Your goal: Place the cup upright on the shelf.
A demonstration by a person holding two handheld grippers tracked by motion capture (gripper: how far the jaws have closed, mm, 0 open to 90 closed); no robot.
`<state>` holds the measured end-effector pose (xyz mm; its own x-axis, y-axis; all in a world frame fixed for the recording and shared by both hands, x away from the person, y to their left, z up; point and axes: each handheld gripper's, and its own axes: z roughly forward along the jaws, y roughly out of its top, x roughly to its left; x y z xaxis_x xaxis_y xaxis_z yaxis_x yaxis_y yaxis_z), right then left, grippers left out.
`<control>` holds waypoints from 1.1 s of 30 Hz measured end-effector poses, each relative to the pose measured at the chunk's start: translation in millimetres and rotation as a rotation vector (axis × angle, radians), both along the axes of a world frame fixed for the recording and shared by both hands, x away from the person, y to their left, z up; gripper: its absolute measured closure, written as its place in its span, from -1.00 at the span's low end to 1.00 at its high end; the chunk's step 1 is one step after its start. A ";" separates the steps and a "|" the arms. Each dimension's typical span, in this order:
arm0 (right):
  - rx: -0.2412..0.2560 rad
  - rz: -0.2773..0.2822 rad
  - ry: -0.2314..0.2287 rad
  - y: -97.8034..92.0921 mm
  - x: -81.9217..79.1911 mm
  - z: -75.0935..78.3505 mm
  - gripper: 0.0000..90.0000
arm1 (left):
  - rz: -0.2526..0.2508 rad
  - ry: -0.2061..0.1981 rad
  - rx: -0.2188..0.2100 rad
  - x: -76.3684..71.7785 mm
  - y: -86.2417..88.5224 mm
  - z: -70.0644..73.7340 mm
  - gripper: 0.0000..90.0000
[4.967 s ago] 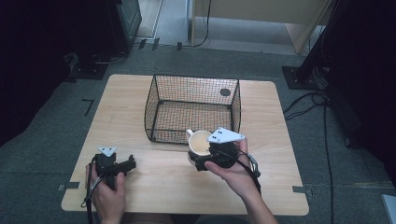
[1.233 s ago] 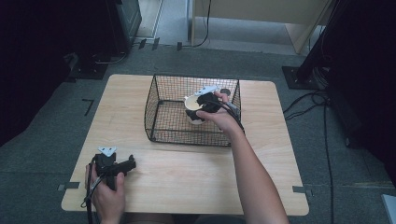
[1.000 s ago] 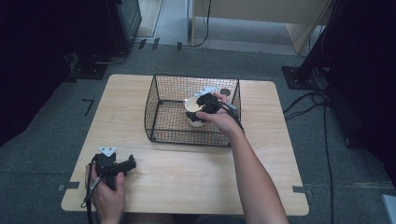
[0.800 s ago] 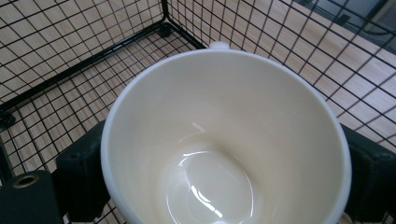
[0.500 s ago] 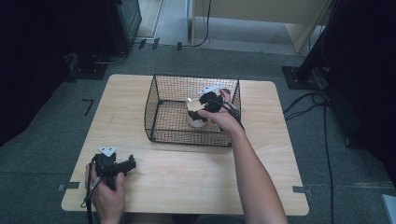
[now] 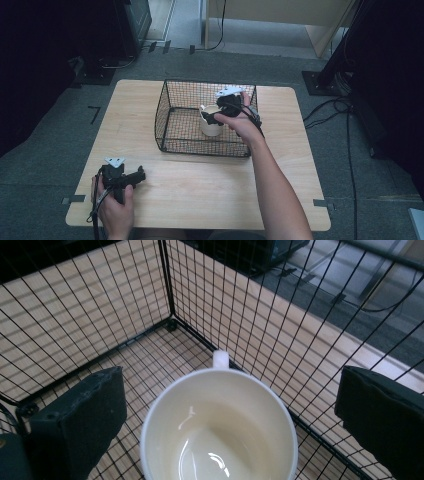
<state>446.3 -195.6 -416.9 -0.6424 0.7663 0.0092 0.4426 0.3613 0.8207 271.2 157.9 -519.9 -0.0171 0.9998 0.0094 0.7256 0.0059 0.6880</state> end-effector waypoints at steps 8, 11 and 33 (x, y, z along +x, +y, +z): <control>-0.006 0.022 -0.002 -1.5 -10.8 16.2 -0.99 | 0.000 0.000 0.000 0.0 0.0 0.0 -1.00; -0.010 0.031 0.000 -0.1 -17.2 18.2 -0.99 | 0.000 0.001 0.000 0.0 0.0 0.1 -1.00; -0.057 0.063 0.011 -0.6 -73.6 24.4 -0.99 | 0.001 -0.001 -0.001 0.0 -0.1 0.0 -1.00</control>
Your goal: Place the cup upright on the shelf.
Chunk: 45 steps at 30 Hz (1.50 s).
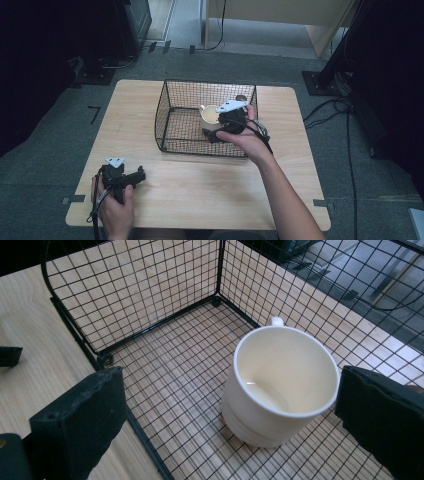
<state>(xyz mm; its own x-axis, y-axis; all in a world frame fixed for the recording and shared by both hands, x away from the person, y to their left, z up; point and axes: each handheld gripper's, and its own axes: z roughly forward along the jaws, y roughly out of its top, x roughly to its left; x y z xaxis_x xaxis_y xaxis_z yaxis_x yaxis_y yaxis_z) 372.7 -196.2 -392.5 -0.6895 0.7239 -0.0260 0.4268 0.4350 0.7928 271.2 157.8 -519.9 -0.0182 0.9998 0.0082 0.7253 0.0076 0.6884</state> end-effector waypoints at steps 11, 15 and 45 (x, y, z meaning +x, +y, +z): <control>-0.009 0.005 -0.010 -10.7 -27.3 -5.6 -0.99 | 0.000 -0.001 0.001 0.0 0.0 0.0 -1.00; 0.003 0.006 -0.008 -15.9 -37.0 -7.3 -0.99 | 0.000 -0.001 0.000 0.0 0.0 0.0 -1.00; 0.019 -0.014 -0.012 -65.3 -107.9 -22.7 -1.00 | -0.001 -0.001 0.001 0.0 0.1 -0.1 -1.00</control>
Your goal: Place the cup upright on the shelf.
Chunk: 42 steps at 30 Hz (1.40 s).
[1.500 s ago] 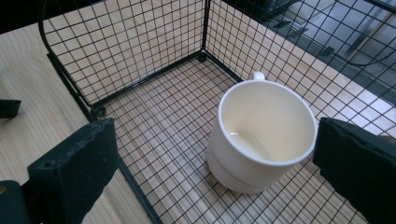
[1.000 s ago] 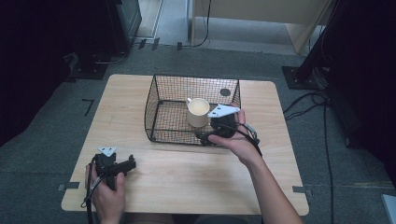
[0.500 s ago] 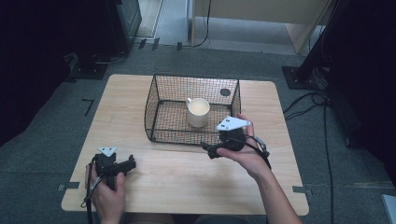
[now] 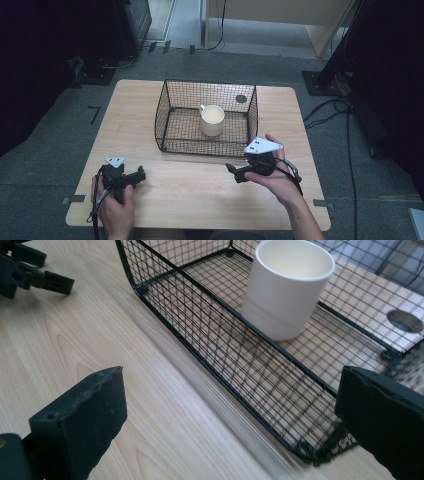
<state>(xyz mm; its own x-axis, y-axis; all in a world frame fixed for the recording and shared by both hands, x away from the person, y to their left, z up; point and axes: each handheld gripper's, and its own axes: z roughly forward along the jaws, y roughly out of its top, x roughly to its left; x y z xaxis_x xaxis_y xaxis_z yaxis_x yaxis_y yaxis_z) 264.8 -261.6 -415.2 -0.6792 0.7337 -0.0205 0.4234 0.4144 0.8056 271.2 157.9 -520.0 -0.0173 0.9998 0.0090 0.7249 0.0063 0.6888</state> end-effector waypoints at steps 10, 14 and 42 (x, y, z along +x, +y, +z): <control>0.043 -0.054 0.018 -26.3 -17.1 -11.2 -1.00 | 0.000 0.000 0.000 0.0 0.0 0.0 -1.00; 0.045 -0.088 0.030 -40.2 -22.8 -18.9 -1.00 | -0.001 0.000 0.001 0.0 0.1 0.0 -1.00; 0.032 -0.384 0.090 -143.7 -59.8 -89.6 -0.97 | -0.002 0.002 0.002 -0.1 0.2 0.1 -1.00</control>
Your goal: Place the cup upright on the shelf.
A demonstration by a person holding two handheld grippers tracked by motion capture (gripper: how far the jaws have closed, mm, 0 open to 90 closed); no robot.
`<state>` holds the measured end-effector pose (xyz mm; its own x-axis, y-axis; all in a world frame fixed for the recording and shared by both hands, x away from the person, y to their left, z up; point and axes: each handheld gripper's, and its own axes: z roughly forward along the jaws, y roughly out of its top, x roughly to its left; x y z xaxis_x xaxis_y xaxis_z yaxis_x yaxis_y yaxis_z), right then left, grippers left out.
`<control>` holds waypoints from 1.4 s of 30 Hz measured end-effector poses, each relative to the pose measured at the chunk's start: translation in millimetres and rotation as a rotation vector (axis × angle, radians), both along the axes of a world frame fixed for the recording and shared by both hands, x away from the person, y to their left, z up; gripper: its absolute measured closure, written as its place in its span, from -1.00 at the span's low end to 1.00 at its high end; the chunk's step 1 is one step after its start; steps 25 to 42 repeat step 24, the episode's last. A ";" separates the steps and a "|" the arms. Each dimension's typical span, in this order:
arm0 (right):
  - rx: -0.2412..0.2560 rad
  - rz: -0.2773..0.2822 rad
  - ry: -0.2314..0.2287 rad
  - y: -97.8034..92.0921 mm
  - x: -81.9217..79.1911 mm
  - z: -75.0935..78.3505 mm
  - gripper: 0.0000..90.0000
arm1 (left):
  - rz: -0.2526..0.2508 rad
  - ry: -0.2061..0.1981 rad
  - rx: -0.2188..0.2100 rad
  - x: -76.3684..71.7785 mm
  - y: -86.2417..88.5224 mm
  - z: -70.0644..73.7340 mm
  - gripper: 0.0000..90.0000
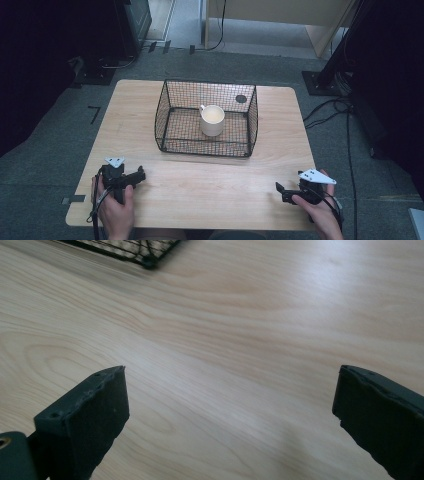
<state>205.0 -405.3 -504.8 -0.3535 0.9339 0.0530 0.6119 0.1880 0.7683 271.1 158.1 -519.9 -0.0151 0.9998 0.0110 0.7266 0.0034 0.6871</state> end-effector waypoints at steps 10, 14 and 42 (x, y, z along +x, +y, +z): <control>-0.048 -0.080 0.035 -21.8 -4.1 -19.2 -0.97 | 0.001 -0.001 -0.001 0.1 0.0 0.0 -1.00; -0.049 -0.101 0.062 -25.4 -2.6 -21.9 -0.98 | 0.001 -0.001 0.000 0.1 0.0 0.0 -1.00; -0.052 -0.120 0.075 -23.8 0.9 -22.7 -1.00 | 0.001 -0.001 -0.001 0.0 0.0 -0.1 -1.00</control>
